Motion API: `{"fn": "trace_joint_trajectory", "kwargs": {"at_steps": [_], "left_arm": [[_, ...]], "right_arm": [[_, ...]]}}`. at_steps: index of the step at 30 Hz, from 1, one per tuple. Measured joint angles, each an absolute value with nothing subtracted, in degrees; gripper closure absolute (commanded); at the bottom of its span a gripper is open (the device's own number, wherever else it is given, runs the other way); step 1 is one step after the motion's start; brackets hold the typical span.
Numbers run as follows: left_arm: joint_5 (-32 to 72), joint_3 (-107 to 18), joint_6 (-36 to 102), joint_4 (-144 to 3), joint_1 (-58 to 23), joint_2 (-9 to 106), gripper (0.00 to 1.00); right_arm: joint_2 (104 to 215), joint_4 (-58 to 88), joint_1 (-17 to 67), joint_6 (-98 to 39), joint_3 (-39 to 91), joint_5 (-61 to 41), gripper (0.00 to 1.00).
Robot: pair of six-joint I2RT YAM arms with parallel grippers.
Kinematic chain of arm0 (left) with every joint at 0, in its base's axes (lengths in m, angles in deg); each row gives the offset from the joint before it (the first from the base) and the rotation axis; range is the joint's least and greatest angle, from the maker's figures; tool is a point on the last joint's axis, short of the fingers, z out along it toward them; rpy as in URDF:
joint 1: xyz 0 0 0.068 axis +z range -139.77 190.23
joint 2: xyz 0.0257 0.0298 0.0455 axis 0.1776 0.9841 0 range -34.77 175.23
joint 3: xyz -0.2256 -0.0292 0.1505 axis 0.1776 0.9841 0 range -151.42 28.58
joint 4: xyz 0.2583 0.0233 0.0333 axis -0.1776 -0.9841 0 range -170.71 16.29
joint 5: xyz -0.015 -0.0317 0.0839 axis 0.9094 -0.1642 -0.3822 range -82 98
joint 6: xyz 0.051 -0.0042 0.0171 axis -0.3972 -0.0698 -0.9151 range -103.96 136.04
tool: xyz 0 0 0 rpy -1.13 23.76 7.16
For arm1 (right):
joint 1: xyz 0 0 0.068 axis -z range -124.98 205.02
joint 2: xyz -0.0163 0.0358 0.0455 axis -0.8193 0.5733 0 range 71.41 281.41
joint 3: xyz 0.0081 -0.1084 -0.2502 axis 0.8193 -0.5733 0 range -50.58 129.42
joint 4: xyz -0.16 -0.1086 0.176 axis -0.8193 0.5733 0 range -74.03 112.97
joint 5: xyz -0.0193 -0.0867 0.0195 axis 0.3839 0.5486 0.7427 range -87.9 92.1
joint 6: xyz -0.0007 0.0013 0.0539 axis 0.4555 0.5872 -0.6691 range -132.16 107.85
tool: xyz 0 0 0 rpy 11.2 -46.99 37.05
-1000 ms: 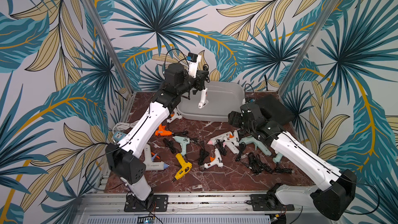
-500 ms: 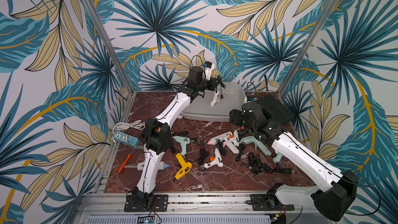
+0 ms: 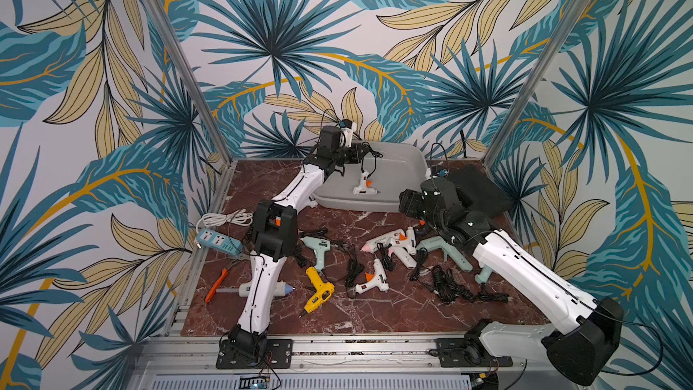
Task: Put the hot melt glue gun into the storage box
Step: Place the hot melt adhesive gun in the storage box.
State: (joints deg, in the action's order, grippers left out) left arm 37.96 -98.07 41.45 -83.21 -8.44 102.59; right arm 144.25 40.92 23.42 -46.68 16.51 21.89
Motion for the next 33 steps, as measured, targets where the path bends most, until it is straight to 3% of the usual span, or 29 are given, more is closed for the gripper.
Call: {"fn": "trace_joint_trajectory", "kwargs": {"at_steps": [9, 15, 19, 23, 27, 33], "left_arm": [[39.07, -98.92, 41.38, -82.75, -2.39, 108.21, 1.00], [36.86, -107.25, 41.21, -86.99, -2.32, 115.93, 0.99], [34.92, -108.73, 41.34, -89.52, -2.43, 118.07, 0.86], [33.43, -108.73, 41.91, -90.07, -2.32, 119.14, 0.66], [33.32, -108.73, 42.37, -90.16, -2.13, 119.34, 0.59], [35.09, -105.74, 42.80, -88.41, -2.13, 117.26, 0.24]], "right_arm": [[146.98, 40.72, 23.42, -48.40, 16.53, 20.90, 0.26], [150.52, 43.81, 23.45, -53.06, 16.60, 20.93, 0.32], [151.00, 45.93, 23.45, -57.87, 14.78, 20.58, 0.34], [151.00, 47.13, 23.42, -61.78, 11.18, 19.64, 0.35], [151.00, 48.72, 23.42, -64.43, 8.84, 19.18, 0.35], [150.70, 49.23, 23.42, -67.66, 7.09, 19.07, 0.37]]}}
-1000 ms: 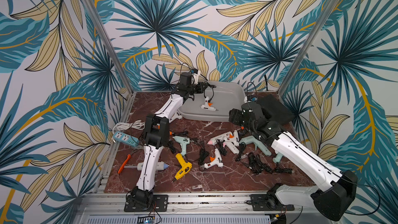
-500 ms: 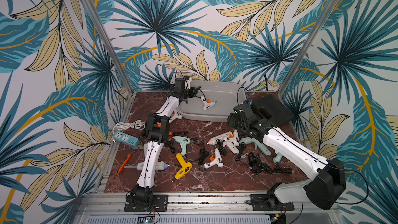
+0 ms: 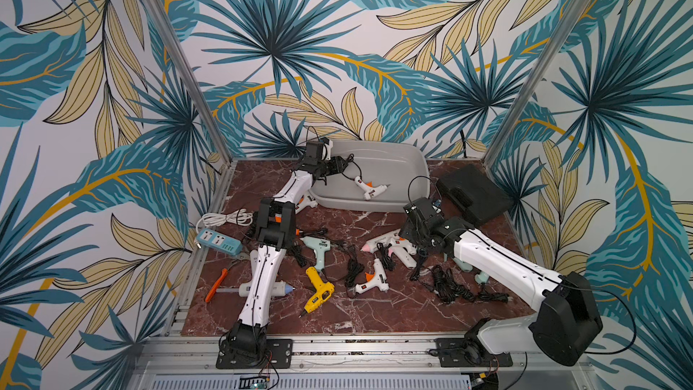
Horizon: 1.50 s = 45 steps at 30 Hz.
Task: Put the hot melt glue gun into the storage box
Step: Place the hot melt adhesive gun in the storage box, then pick up the hot melt adhesive gun from the center of the board.
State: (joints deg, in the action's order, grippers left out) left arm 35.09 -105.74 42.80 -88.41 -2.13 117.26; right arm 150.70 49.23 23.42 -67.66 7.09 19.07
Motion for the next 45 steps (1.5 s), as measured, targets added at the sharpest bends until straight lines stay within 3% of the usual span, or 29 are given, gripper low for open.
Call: {"fn": "trace_joint_trajectory", "kwargs": {"at_steps": [7, 16, 22, 23, 29, 45], "left_arm": [[34.57, -93.32, 41.21, -88.15, -3.16, 103.40, 0.01], [32.43, -82.09, 31.55, -91.08, -8.29, 81.48, 0.00], [32.76, -71.44, 12.20, -97.50, -19.20, 73.09, 0.00], [32.95, -70.02, 8.53, -99.10, -21.58, 72.52, 0.01], [34.11, -71.38, -5.04, -109.87, -31.00, 75.43, 0.09], [23.86, -81.30, -13.98, -121.37, -37.38, 90.31, 0.24]], "right_arm": [[150.13, 49.27, 23.42, -68.73, 6.30, 19.24, 0.35], [143.46, 51.22, 26.90, -64.64, 7.24, 22.98, 0.19], [137.37, 53.51, 35.03, -61.48, 7.29, 23.94, 0.04], [136.38, 53.77, 36.49, -61.04, 7.29, 23.88, 0.01], [132.95, 55.59, 43.31, -59.44, 7.09, 23.46, 0.00], [128.25, 58.52, 46.53, -58.37, 6.24, 25.30, 0.00]]}}
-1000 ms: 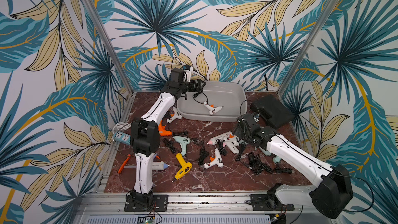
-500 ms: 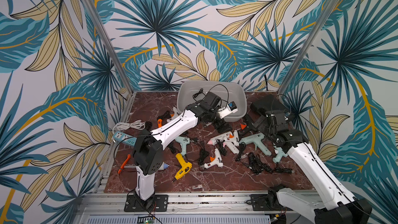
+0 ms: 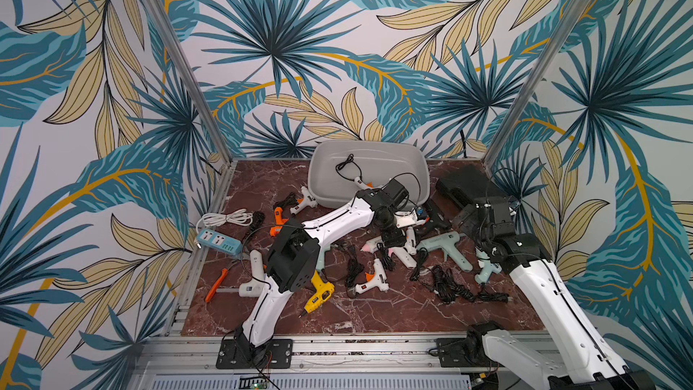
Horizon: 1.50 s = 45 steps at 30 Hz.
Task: Put the hot melt glue gun into the storage box
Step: Pick up the hot melt adhesive gun from the center of the board.
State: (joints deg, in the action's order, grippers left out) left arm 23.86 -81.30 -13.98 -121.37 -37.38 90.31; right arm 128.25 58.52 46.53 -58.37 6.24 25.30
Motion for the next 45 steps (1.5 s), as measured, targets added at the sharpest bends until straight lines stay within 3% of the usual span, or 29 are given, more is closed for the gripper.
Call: {"fn": "trace_joint_trajectory", "kwargs": {"at_steps": [20, 26, 33, 37, 42, 45], "left_arm": [[19.60, -82.09, -16.60, -122.81, -38.21, 94.40, 0.25], [18.50, -82.55, -17.39, -122.70, -38.19, 95.12, 0.41], [18.22, -83.03, -17.96, -123.43, -38.26, 95.14, 0.69], [17.87, -83.03, -18.07, -123.77, -38.50, 95.14, 0.78], [17.70, -83.16, -18.09, -124.21, -38.50, 95.14, 1.00], [17.70, -83.31, -18.16, -124.61, -38.48, 95.14, 1.00]], "right_arm": [[128.14, 58.63, 46.90, -58.39, 5.52, 25.43, 0.00], [128.10, 58.73, 47.01, -58.42, 5.30, 25.41, 0.00], [128.10, 58.76, 47.05, -58.48, 5.01, 25.41, 0.01], [128.10, 58.76, 47.05, -58.68, 5.01, 25.41, 0.01], [128.10, 58.78, 47.05, -58.90, 4.71, 25.41, 0.01], [128.08, 58.80, 47.05, -59.07, 4.64, 25.41, 0.00]]}}
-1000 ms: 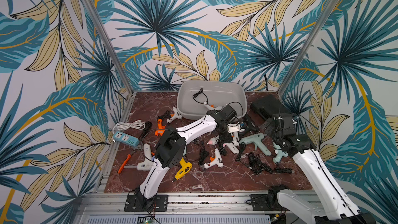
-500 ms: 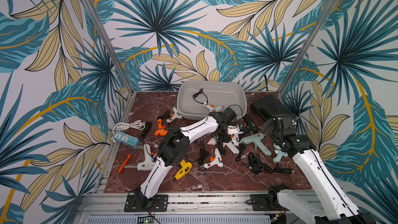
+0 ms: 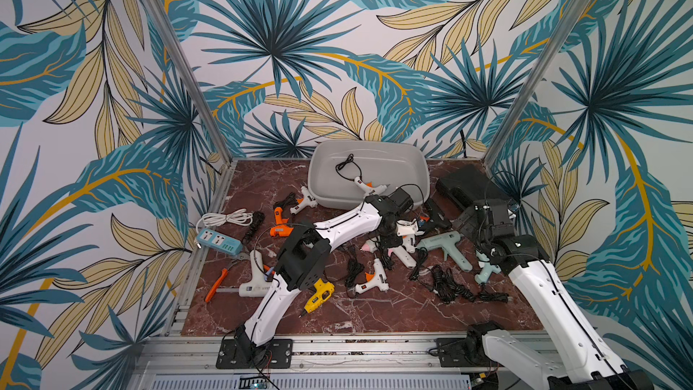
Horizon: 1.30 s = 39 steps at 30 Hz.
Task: Put the hot melt glue gun into the storage box
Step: Pick up the hot melt adhesive gun from the center of the board, then place the hot melt adhesive gun in the storage box.
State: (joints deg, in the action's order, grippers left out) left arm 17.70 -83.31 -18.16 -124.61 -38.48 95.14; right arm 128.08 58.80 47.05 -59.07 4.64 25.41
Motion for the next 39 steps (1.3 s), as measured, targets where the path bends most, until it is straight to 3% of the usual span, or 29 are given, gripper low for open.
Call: {"fn": "trace_joint_trajectory", "kwargs": {"at_steps": [8, 21, 31, 39], "left_arm": [[19.36, -83.23, -18.11, -126.11, -38.48, 92.98, 1.00], [26.18, -82.29, -18.64, -125.52, -36.68, 77.70, 1.00], [27.90, -84.01, -13.24, -115.10, -25.19, 74.73, 1.00], [19.97, -91.84, -0.10, -105.96, -16.29, 81.39, 1.00]], "right_arm": [[126.55, 58.95, 47.05, -59.31, 4.42, 25.43, 0.01], [123.90, 59.02, 47.07, -59.29, 4.42, 25.71, 0.01], [122.31, 59.00, 47.07, -59.22, 4.33, 25.60, 0.00], [122.22, 58.58, 47.12, -58.83, 3.39, 24.10, 0.01]]}}
